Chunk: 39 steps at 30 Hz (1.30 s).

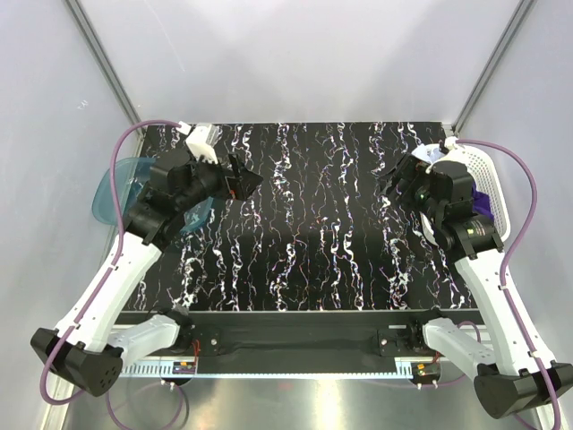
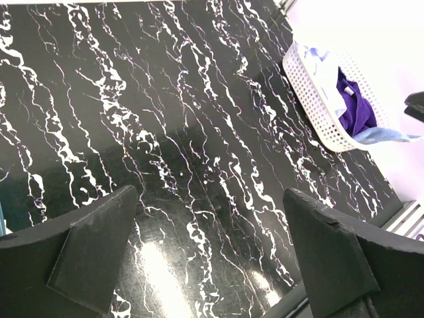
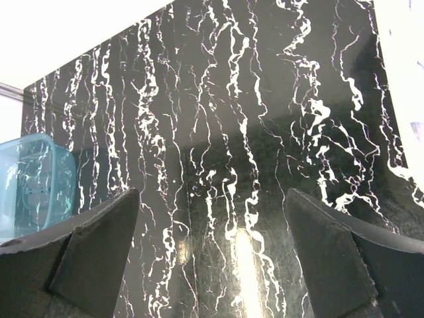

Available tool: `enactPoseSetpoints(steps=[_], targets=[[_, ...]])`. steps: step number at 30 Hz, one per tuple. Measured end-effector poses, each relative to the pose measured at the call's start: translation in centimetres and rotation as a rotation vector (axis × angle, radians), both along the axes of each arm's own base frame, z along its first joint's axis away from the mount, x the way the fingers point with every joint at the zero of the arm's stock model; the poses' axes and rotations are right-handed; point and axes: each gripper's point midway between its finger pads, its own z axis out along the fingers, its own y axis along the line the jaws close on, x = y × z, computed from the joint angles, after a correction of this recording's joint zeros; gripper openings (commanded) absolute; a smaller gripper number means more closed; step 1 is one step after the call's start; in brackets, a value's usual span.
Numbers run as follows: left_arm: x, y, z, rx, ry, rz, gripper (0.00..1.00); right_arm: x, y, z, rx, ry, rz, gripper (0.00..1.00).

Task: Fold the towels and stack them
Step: Grab crumpled towel

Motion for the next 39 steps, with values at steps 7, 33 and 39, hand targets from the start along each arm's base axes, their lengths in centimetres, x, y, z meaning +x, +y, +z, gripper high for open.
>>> enactPoseSetpoints(steps=[7,33,39], targets=[[0.0,0.0,0.1,-0.001,-0.003,0.001,0.99,-0.2,-0.8,-0.6,-0.019,0.023,-0.037,1.00],[-1.5,-0.4,-2.8,-0.001,0.056,-0.052,0.99,6.8,-26.9,-16.6,-0.140,0.546,-0.688,0.56],[-1.1,-1.1,-3.5,0.002,0.090,-0.079,0.99,8.0,-27.6,-20.3,-0.065,0.580,-0.626,0.56]])
